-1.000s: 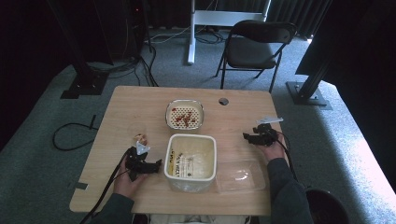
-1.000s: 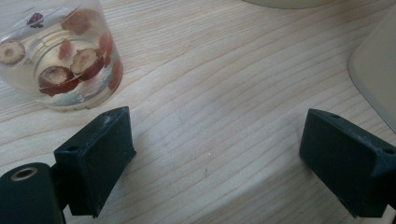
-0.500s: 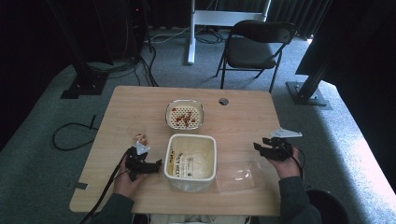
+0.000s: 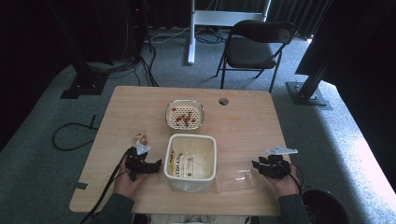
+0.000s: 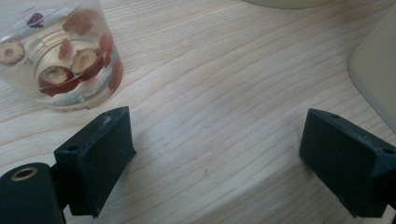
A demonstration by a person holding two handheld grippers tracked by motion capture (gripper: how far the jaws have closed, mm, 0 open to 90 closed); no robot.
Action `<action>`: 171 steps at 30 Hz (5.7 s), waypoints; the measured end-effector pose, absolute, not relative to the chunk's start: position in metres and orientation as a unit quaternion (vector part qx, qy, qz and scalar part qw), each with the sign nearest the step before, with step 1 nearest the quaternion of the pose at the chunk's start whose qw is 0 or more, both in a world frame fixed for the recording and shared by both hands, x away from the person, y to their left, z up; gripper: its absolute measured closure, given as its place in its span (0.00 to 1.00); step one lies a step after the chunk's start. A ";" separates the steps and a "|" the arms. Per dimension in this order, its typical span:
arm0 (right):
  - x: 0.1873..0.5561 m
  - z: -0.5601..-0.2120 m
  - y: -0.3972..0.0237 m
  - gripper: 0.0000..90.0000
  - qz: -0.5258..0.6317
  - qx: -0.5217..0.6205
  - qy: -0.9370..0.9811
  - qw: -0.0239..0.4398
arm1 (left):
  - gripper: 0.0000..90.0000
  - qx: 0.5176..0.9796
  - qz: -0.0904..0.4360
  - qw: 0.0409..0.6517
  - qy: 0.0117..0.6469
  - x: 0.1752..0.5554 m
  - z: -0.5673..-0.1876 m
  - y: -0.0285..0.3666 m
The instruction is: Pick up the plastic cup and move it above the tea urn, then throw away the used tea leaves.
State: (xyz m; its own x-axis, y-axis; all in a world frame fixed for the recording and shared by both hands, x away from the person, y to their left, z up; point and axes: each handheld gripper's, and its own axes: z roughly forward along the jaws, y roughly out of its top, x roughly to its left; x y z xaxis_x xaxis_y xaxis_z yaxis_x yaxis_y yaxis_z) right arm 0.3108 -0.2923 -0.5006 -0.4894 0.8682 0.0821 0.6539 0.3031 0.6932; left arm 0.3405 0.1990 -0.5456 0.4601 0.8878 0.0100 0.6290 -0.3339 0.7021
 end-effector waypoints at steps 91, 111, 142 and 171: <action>0.364 -0.332 -0.204 0.59 0.525 0.363 0.769 0.042 | 0.12 0.793 0.200 0.320 0.478 0.341 -0.545 0.199; 0.366 -0.389 -0.218 0.57 0.486 0.382 0.771 0.155 | 0.16 0.802 0.195 0.321 0.465 0.333 -0.544 0.209; 0.359 -0.485 -0.236 0.46 0.390 0.440 0.785 0.193 | 0.23 0.808 0.216 0.306 0.455 0.324 -0.539 0.219; 0.337 -0.541 -0.238 0.39 0.361 0.461 0.785 0.202 | 0.20 0.704 0.262 0.400 0.525 0.381 -0.516 0.253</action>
State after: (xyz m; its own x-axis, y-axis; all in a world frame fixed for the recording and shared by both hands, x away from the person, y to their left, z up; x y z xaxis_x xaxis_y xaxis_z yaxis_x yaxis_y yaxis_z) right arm 0.3368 -0.2375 -0.5408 -0.4935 0.8696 0.0162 0.5783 0.3141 0.7529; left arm 0.3807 0.2526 -0.5158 0.3116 0.9488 -0.0512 0.5290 -0.1285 0.8388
